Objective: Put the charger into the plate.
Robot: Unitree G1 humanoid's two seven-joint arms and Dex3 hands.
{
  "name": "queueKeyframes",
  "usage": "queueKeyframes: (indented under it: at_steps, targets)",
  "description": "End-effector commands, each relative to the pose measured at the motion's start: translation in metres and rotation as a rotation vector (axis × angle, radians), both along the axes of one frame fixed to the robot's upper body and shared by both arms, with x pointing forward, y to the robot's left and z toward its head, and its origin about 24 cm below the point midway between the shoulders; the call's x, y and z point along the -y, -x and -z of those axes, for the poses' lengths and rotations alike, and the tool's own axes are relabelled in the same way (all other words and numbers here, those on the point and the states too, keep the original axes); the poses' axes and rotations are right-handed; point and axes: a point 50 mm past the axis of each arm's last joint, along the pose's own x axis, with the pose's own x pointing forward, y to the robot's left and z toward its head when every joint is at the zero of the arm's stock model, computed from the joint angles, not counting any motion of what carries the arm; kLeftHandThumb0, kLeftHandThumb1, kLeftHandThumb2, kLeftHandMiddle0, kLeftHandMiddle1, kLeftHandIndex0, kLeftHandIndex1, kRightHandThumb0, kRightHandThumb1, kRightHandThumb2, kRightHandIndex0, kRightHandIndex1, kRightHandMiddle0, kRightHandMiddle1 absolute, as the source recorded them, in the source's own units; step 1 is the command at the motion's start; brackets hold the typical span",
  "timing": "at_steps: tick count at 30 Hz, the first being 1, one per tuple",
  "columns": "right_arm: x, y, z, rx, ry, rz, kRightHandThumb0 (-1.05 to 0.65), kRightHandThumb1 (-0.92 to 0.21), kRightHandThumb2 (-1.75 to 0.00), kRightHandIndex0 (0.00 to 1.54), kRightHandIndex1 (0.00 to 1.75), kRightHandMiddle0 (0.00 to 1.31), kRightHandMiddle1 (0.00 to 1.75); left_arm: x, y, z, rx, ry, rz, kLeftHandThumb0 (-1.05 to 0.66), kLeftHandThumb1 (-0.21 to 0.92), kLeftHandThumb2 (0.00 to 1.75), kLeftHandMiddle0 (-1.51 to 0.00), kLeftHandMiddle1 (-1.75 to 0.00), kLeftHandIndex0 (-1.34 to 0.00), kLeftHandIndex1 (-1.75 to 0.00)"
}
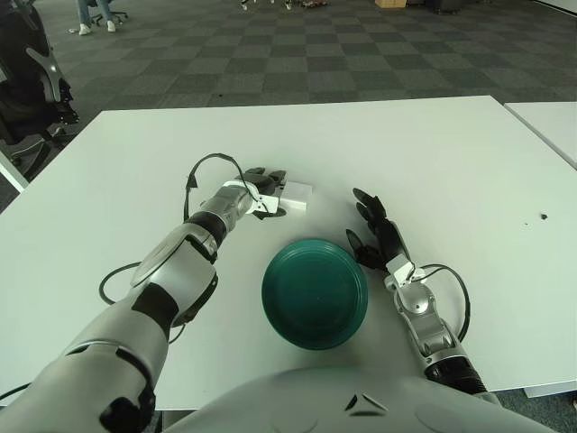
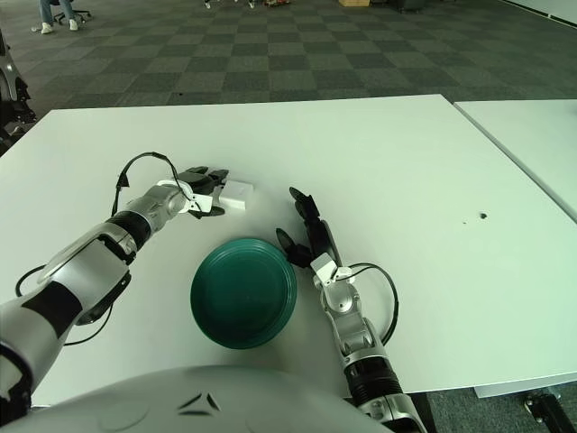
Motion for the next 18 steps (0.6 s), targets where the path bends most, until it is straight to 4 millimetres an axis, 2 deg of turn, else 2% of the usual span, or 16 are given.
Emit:
queueKeyframes:
  at_steps: [1, 18]
  targets:
    - [0.0023, 0.0563, 0.0699, -0.411, 0.047, 0.043, -0.92, -0.92, -0.61, 0.29, 0.03, 0.0, 0.42, -0.0022, -0.0083, -0.0143, 0.057, 0.006, 0.015, -1.05, 0.92, 0.39, 0.0, 0.0, 0.0, 0.0]
    - [0.0001, 0.0538, 0.0706, -0.415, 0.04, 0.044, -0.9, -0.92, -0.58, 0.31, 0.04, 0.0, 0.44, -0.0024, -0.0135, -0.0228, 0.104, 0.004, 0.013, -1.05, 0.92, 0.3, 0.0, 0.0, 0.0, 0.0]
